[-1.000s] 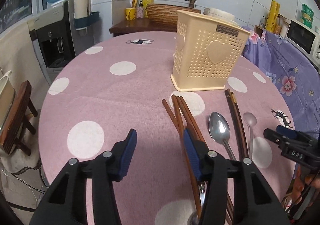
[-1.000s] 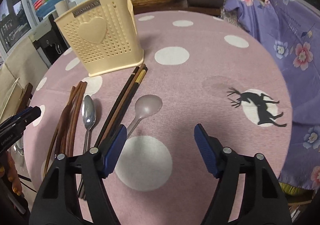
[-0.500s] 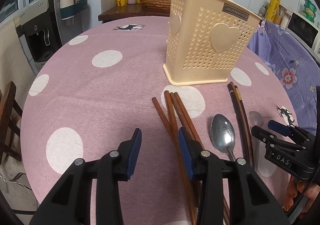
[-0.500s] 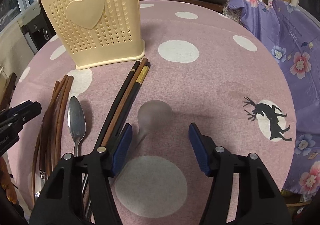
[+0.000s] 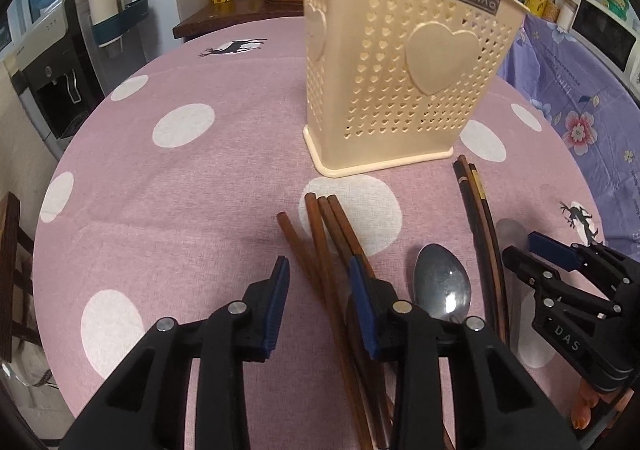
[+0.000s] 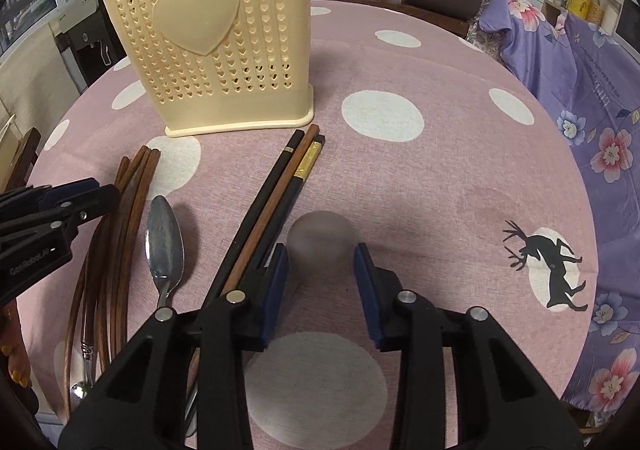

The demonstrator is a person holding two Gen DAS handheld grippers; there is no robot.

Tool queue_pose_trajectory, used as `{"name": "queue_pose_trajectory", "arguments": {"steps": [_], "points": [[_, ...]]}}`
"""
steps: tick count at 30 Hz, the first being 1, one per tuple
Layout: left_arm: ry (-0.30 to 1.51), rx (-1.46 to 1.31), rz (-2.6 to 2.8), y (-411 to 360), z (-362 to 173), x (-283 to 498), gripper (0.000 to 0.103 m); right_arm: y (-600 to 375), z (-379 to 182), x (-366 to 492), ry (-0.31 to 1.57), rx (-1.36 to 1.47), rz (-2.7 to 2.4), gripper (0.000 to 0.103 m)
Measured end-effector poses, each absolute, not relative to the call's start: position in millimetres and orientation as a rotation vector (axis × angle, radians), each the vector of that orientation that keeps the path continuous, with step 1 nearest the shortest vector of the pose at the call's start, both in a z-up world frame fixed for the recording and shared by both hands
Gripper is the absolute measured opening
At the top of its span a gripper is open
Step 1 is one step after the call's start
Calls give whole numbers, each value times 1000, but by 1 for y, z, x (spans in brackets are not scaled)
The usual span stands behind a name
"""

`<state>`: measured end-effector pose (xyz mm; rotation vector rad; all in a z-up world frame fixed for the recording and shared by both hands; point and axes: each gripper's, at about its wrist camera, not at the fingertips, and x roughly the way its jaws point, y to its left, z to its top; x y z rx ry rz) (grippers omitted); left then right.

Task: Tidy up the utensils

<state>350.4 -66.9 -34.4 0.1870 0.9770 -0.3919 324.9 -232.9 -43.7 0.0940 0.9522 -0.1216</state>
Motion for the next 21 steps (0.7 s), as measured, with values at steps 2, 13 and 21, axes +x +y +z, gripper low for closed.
{"name": "queue_pose_trajectory", "arguments": {"steps": [2, 13, 21], "points": [[987, 199, -391, -70, -36, 353, 23, -235, -44, 326, 953, 94, -117, 35], [1014, 284, -397, -87, -39, 369, 15, -247, -43, 334, 964, 104, -109, 35], [1039, 311, -405, -95, -38, 385, 14, -249, -43, 343, 969, 115, -112, 34]]}}
